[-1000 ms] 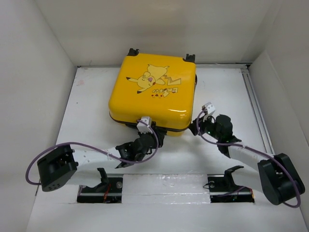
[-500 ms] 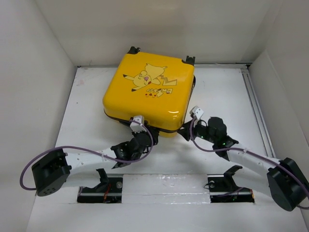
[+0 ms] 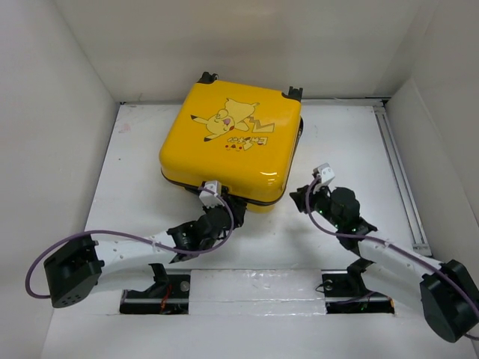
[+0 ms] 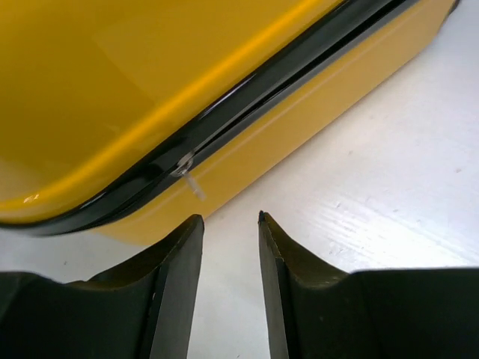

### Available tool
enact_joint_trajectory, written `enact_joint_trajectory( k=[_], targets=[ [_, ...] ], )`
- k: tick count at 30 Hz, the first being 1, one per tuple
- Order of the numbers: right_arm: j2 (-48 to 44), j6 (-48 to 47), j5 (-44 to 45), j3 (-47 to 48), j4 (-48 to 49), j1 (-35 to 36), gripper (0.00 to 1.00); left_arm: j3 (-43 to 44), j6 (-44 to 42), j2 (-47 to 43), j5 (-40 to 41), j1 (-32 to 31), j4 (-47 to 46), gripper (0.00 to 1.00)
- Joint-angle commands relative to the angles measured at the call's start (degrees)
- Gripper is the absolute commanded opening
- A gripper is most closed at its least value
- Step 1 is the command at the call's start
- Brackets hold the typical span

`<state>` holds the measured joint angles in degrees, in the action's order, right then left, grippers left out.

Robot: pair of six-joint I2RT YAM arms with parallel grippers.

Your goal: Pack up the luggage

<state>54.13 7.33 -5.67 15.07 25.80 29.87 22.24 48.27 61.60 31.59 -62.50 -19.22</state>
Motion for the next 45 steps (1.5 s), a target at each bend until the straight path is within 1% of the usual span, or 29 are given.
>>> enact_joint_trajectory(
  k=[1, 2, 4, 5, 8, 11, 14, 16, 17, 18, 21, 23, 25, 28, 30, 31, 35, 37, 38, 39, 40, 41, 42, 43, 45],
  targets=[
    [-1.13, -0.91, -2.03, 0.66, 6.79, -3.14, 0.42, -1.23, 0.07, -2.18, -1.53, 0.36, -2.22, 0.39],
    [-1.13, -0.92, -4.32, 0.05, 8.81, -3.67, 0.43, -1.23, -0.45, -2.19, -1.54, 0.36, -2.22, 0.39],
    [2.02, -2.58, -9.33, 0.05, 12.33, -4.2, 0.43, -1.85, -0.98, -2.72, -2.06, 0.36, -3.53, 0.39],
    [3.6, -3.2, -13.45, 1.61, 12.34, -5.07, 0.43, -1.85, -0.99, -2.72, -2.06, 0.36, -3.54, 0.39],
    [10.02, -4.43, -19.88, 3.91, 13.05, -5.6, 0.47, -1.85, -1.51, -2.72, -2.68, 0.36, -4.07, 0.39],
    [13.72, -6.01, -22.27, 5.94, 13.05, -5.61, 0.47, -1.85, -2.04, -2.19, -2.68, 0.36, -4.77, 0.39],
    [14.34, -6.63, -22.28, 6.64, 13.57, -6.14, 0.48, -1.85, -2.04, -1.67, -2.68, 0.36, -4.77, 0.38],
    [14.87, -6.63, -22.89, 6.64, 16.02, -6.14, 0.48, -1.85, -2.04, -1.66, -2.68, 0.36, -5.39, 0.38],
    [14.87, -6.63, -22.89, 6.64, 16.73, -6.14, 0.45, -1.85, -2.56, -1.05, -2.68, 0.36, -6.0, 0.38],
    [14.87, -7.15, -22.89, 6.64, 17.52, -6.14, 0.45, -1.85, -2.57, -1.05, -2.68, 0.36, -6.0, 0.38],
    [16.0, -7.16, -23.41, 6.64, 19.63, -6.75, 0.32, -1.23, -2.57, -0.34, -2.68, 0.36, -6.0, 0.38],
    [16.97, -7.16, -24.12, 6.64, 20.95, -6.75, 0.32, -1.23, -2.57, -0.34, -2.68, 0.36, -6.0, 0.38],
    [18.55, -7.16, -25.7, 6.64, 23.66, -7.27, 0.26, -1.23, -2.57, -0.34, -2.68, 0.36, -6.0, 0.37],
    [19.08, -6.45, -26.41, 6.64, 25.09, -7.28, 0.14, -1.23, -2.57, 0.18, -2.16, 0.36, -6.0, 0.37],
    [19.08, -6.45, -24.75, 6.64, 25.61, -7.28, 0.09, -1.23, -2.57, 0.71, -2.15, 0.36, -6.0, 0.37],
    [19.08, -6.45, -24.74, 7.25, 25.61, -7.28, 0.01, -1.23, -2.57, 0.71, -2.15, 0.36, -6.0, 0.37],
    [16.81, -5.24, -23.42, 6.73, 25.61, -7.28, 0.0, -0.01, -3.18, 2.11, -2.15, 0.36, -7.14, 0.36],
    [15.49, -4.7, -21.41, 5.68, 23.69, -5.45, 0.0, 0.52, -3.71, 2.64, -2.15, 0.36, -7.93, 0.36],
    [13.31, -2.7, -20.27, 5.06, 22.55, -4.56, 0.0, 1.22, -3.71, 3.25, -2.15, 0.36, -8.72, 0.36],
    [11.89, -1.8, -19.12, 4.27, 19.93, -3.25, 0.0, 1.23, -4.49, 3.26, -1.54, 0.36, -9.51, 0.36],
    [10.4, -1.01, -15.46, 2.35, 18.34, 0.42, 0.0, 2.62, -5.02, 3.96, -1.54, 0.36, -10.04, 0.36],
    [8.64, 0.13, -12.2, 1.81, 15.45, 2.46, 0.0, 3.16, -5.03, 4.92, -0.84, 0.36, -10.04, 0.36],
    [4.97, 1.7, -9.39, 1.2, 12.2, 4.56, 0.0, 3.77, -6.25, 5.63, -0.31, 0.36, -10.65, 0.36],
    [3.19, 2.24, -4.14, 0.67, 6.16, 8.59, 0.0, 4.99, -6.78, 6.33, -0.31, 0.36, -11.53, 0.36],
    [-2.24, 5.04, 0.47, 0.66, -1.07, 11.78, 0.0, 6.58, -7.31, 8.96, 0.22, 0.36, -12.59, 0.36]
  ],
)
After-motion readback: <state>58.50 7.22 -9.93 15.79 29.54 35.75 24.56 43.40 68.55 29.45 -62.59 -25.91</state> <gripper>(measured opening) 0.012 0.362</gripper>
